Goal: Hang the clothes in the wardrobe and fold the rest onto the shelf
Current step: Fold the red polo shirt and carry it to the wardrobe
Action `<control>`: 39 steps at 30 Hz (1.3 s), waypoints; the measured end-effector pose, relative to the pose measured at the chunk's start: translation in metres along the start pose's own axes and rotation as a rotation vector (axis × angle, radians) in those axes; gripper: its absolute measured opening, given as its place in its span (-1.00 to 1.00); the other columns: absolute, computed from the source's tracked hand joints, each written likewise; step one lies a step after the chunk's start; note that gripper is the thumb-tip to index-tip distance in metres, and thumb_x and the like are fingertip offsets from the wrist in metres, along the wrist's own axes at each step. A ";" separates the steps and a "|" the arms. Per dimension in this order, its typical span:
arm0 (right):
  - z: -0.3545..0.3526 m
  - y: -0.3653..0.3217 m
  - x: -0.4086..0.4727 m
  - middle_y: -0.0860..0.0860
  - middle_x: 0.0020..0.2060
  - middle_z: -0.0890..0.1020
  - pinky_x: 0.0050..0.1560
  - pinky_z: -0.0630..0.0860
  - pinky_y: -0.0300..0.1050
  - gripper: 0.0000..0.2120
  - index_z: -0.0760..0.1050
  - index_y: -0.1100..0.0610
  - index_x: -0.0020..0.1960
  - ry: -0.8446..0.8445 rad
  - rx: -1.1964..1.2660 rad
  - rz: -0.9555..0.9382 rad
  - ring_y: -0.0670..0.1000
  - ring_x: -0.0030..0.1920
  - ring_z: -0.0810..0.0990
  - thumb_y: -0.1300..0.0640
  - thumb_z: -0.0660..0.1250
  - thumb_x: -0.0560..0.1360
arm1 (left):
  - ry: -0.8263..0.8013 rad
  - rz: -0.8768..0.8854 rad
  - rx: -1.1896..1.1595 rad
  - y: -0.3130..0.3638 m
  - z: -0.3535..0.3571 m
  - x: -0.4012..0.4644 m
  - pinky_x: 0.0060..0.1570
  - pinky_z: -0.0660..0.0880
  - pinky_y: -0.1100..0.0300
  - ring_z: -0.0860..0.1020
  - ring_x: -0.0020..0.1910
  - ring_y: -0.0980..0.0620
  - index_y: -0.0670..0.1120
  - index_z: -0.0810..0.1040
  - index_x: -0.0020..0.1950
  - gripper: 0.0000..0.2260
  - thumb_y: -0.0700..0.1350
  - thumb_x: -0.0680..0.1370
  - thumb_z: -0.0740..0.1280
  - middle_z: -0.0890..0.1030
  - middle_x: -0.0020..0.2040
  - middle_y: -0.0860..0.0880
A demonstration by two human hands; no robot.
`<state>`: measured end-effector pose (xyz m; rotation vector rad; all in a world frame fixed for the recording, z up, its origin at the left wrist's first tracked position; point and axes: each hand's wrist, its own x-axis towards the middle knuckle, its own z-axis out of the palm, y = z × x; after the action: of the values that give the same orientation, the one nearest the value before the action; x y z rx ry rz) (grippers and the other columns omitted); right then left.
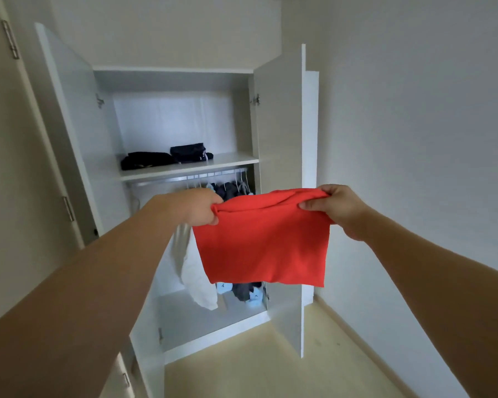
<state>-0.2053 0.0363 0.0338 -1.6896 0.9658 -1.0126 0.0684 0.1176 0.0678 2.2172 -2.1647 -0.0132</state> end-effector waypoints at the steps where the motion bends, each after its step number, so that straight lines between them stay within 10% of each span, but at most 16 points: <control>1: 0.014 -0.002 0.023 0.16 -0.08 0.66 -0.08 0.55 -0.06 -0.68 0.57 0.29 0.08 -0.001 0.062 0.006 0.09 -0.13 0.61 0.28 0.50 0.36 | 0.014 -0.002 -0.001 -0.020 -0.006 0.016 -0.06 0.44 0.09 0.55 -0.05 -0.07 -0.13 0.52 -0.08 -0.93 -0.14 0.53 0.33 0.57 -0.08 -0.09; 16: 0.167 0.001 0.335 0.00 -0.24 0.61 -0.35 0.51 -0.31 -0.85 0.52 0.10 -0.12 0.075 0.305 -0.037 -0.05 -0.26 0.58 0.32 0.41 0.43 | 0.098 -0.140 -0.119 -0.225 -0.033 0.240 -0.21 0.39 0.20 0.49 -0.13 -0.01 -0.20 0.56 0.08 -0.84 -0.18 0.53 0.31 0.52 -0.17 -0.01; 21: 0.203 0.011 0.461 -0.02 -0.22 0.59 -0.20 0.50 -0.23 -0.81 0.52 0.12 -0.01 0.177 0.286 -0.146 -0.05 -0.23 0.55 0.28 0.44 0.42 | 0.157 -0.224 -0.284 -0.284 -0.039 0.328 0.09 0.54 0.02 0.61 -0.01 -0.09 -0.12 0.64 0.03 -0.82 -0.22 0.44 0.38 0.66 -0.04 -0.09; 28: 0.272 -0.031 0.669 0.07 -0.05 0.59 0.04 0.54 -0.02 -0.78 0.51 0.22 0.10 0.107 0.114 -0.312 0.07 -0.05 0.56 0.23 0.37 0.46 | 0.308 -0.417 -0.513 -0.367 -0.079 0.431 -0.02 0.53 0.05 0.61 -0.11 -0.11 -0.22 0.64 -0.04 -0.69 -0.15 0.25 0.42 0.65 -0.12 -0.12; 39: 0.424 -0.092 0.864 0.00 -0.15 0.52 -0.14 0.46 -0.11 -0.84 0.48 0.18 0.05 0.036 -0.015 -0.517 0.01 -0.16 0.51 0.18 0.17 0.54 | 0.633 -0.736 -0.726 -0.499 -0.109 0.530 -0.41 0.50 0.17 0.54 -0.34 -0.11 -0.19 0.56 -0.11 -0.93 -0.28 0.42 0.38 0.58 -0.20 -0.17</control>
<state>0.5075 -0.5968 0.1943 -1.9894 0.5635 -1.3717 0.5836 -0.3975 0.1708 2.0194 -0.7818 -0.0891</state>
